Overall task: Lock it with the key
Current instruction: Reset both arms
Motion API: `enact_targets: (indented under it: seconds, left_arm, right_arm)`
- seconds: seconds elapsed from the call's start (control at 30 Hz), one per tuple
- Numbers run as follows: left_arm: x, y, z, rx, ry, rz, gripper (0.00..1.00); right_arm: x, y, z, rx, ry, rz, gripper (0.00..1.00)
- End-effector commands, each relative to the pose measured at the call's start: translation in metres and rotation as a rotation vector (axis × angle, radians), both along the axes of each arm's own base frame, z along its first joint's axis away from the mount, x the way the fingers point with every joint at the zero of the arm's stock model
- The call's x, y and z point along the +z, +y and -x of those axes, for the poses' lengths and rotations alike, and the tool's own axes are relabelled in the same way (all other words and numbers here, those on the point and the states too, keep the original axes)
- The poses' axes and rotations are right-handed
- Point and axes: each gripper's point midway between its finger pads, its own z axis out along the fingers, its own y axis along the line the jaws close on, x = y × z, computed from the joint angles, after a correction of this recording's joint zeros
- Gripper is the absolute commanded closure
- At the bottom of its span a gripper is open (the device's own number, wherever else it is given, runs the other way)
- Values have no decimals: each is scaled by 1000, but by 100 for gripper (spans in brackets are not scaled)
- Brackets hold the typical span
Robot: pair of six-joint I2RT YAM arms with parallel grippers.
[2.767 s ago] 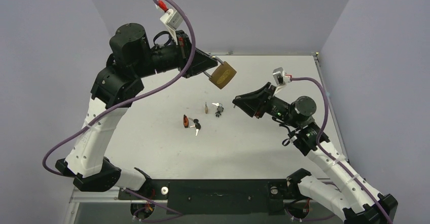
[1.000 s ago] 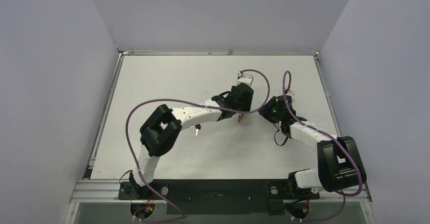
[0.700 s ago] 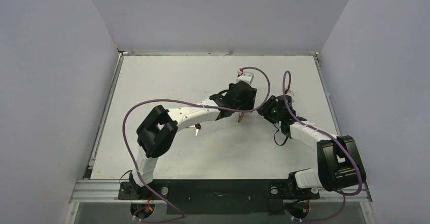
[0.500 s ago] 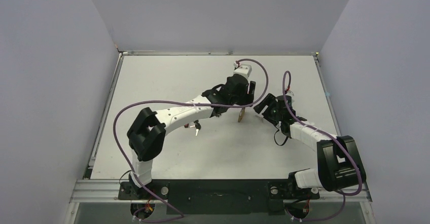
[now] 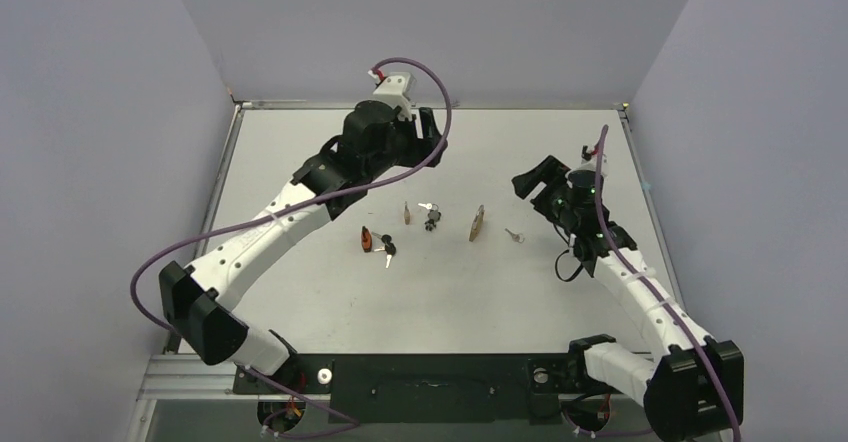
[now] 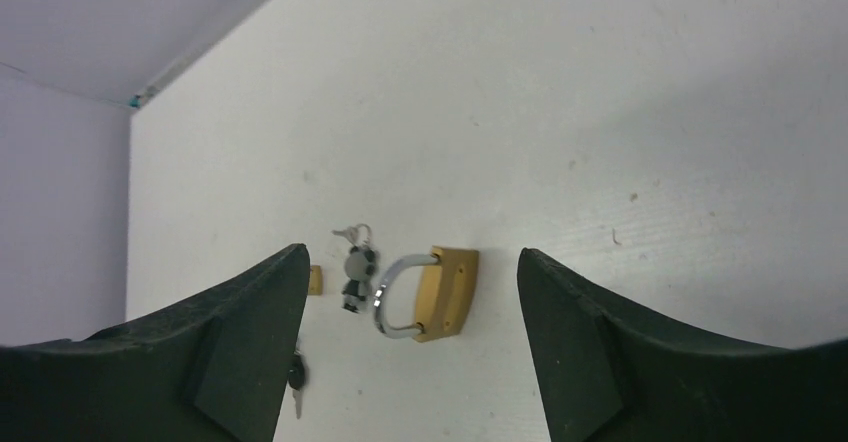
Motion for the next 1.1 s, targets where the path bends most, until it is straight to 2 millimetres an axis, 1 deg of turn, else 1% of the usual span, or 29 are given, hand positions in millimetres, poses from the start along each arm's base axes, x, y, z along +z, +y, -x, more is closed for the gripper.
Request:
enact_targets:
  seconds: [0.0,0.1,0.2,0.3,0.37,0.43,0.47,0.57,0.73,1.07]
  left_arm:
    - [14,30,26,-21,-39,-73,37]
    - [19,46,34,8,-36,-81,37]
    - [19,57,41,38,-26,-72,37]
    - [15,69,42,94,-15,-78,37]
    - [12,77,44,124,-5,-83,36]
    - [14,84,47,144,-7,-81,37]
    - [10,86,48,151,0,-86,37]
    - [10,93,54,163,1,-88,37]
    - [7,98,55,177,4,-98,37]
    - [4,101,56,186,10,-111,37]
  right_arm:
    - [82,-4,-3,-8,-199,13,28]
    - [121,-3,0,0,-289,7,28]
    - [151,1,5,25,-380,-13,27]
    - [171,8,9,57,-443,-30,26]
    - [179,11,12,72,-467,-33,25]
    - [184,14,15,87,-481,-30,25]
    - [184,14,16,90,-485,-20,25]
    - [182,13,19,91,-491,-5,25]
    - [175,9,21,76,-487,5,23]
    - [175,7,20,68,-492,12,23]
